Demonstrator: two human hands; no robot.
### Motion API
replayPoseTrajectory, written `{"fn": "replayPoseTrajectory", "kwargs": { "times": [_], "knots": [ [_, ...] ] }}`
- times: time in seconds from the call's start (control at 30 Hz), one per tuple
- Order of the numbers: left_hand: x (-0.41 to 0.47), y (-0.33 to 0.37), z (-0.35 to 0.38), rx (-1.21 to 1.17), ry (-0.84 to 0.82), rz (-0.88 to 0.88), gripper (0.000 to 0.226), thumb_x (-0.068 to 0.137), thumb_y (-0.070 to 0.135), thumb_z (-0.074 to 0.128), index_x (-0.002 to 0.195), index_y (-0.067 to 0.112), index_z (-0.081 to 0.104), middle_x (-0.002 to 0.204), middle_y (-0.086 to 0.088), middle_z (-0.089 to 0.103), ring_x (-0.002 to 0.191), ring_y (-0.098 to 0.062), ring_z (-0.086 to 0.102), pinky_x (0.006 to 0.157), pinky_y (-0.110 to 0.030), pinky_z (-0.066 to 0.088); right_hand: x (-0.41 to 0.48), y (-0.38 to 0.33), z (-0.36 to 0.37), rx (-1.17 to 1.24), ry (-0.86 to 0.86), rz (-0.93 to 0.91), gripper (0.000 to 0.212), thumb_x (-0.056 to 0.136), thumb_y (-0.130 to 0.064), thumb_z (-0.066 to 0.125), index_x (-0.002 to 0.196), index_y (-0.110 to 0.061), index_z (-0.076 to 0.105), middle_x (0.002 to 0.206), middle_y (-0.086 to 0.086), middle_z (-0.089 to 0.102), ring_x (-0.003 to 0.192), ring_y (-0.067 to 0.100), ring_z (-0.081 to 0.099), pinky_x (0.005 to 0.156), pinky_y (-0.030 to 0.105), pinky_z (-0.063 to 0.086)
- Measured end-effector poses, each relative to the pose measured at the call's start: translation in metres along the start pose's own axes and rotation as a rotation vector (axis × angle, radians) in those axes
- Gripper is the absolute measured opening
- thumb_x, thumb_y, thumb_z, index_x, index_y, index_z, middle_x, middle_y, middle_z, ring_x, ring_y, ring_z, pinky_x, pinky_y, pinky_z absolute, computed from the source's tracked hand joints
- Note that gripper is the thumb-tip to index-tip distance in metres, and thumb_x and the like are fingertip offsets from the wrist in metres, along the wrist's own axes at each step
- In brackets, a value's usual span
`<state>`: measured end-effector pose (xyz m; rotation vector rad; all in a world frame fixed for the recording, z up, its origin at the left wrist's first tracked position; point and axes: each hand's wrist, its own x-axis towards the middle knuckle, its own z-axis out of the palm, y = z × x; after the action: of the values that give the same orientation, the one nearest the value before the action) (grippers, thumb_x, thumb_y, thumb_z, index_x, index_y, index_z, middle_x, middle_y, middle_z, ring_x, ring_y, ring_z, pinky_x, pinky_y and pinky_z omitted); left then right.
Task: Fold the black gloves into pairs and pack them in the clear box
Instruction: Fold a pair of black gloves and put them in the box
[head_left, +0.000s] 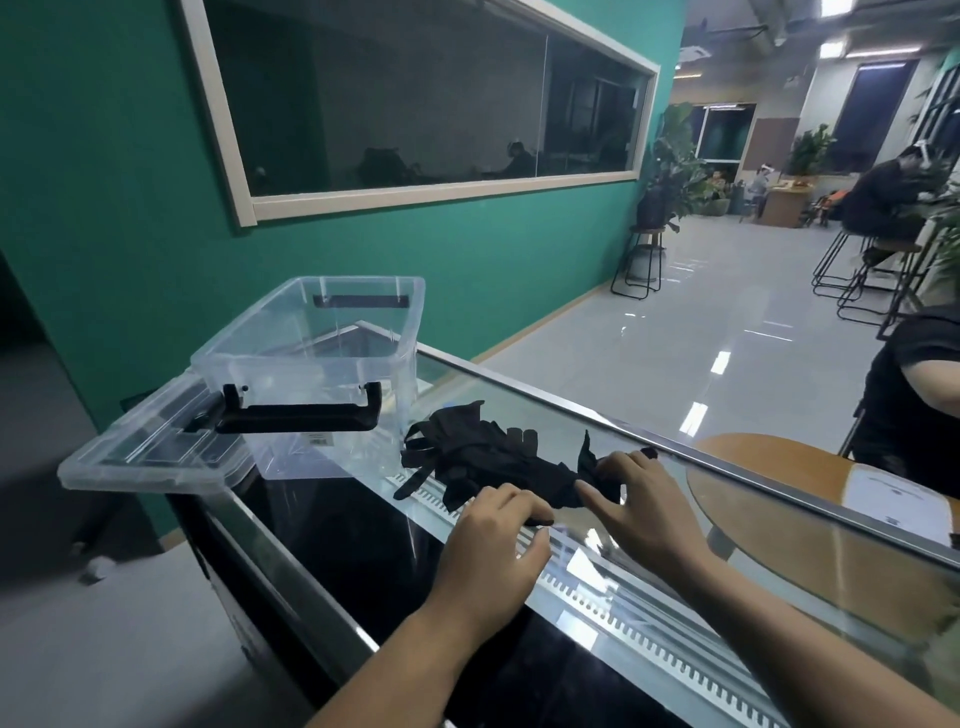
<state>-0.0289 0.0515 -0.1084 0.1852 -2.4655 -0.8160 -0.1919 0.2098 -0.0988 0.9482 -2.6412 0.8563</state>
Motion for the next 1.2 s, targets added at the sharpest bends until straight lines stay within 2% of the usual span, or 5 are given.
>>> {"fn": "replayPoseTrajectory", "kwargs": {
  "times": [0.2,0.47,0.67,0.93,1.2],
  "knots": [
    [-0.002,-0.001,-0.005,-0.099,0.0,-0.084,0.011,0.098,0.032,0.06,0.101,0.032,0.072,0.099,0.02,0.066,0.105,-0.006,0.063,0.093,-0.032,0.055,0.001,0.002,-0.004,0.123,0.036,0.044,0.009,0.096,-0.027,0.074,0.087,-0.028,0.071,0.093,-0.014,0.064,0.093,0.018,0.061,0.076,0.033,0.047],
    [-0.003,0.001,-0.009,-0.196,0.02,-0.107,0.008,0.1,0.028,0.067,0.103,0.034,0.071,0.101,0.02,0.07,0.103,-0.008,0.069,0.091,-0.029,0.057,0.0,-0.01,-0.027,0.577,0.145,0.142,0.011,0.103,-0.023,0.069,0.092,-0.023,0.07,0.082,-0.01,0.075,0.079,-0.003,0.067,0.065,0.012,0.044],
    [-0.003,0.008,-0.016,-0.33,0.087,-0.228,0.024,0.101,0.044,0.071,0.122,0.038,0.062,0.104,0.02,0.073,0.106,0.001,0.068,0.08,-0.012,0.049,-0.018,-0.044,-0.036,0.922,0.023,0.067,0.012,0.104,-0.022,0.066,0.097,-0.015,0.072,0.084,-0.001,0.077,0.076,0.007,0.07,0.07,0.02,0.053],
    [-0.019,0.017,-0.036,-0.584,0.115,-0.37,0.04,0.095,0.045,0.079,0.129,0.045,0.057,0.112,0.03,0.074,0.106,0.007,0.072,0.086,-0.015,0.057,-0.044,-0.064,-0.02,0.679,-0.068,-0.17,0.014,0.101,-0.038,0.068,0.1,-0.025,0.071,0.092,0.001,0.071,0.085,0.025,0.068,0.076,0.045,0.058],
    [-0.058,0.021,-0.057,-0.428,0.065,-0.37,0.039,0.095,0.03,0.08,0.121,0.037,0.052,0.08,-0.001,0.065,0.069,-0.013,0.064,0.069,-0.037,0.056,-0.053,-0.063,0.0,0.369,-0.155,-0.425,0.007,0.1,-0.032,0.074,0.103,-0.027,0.069,0.111,-0.015,0.064,0.101,0.011,0.064,0.079,0.019,0.048]
  ]
}}
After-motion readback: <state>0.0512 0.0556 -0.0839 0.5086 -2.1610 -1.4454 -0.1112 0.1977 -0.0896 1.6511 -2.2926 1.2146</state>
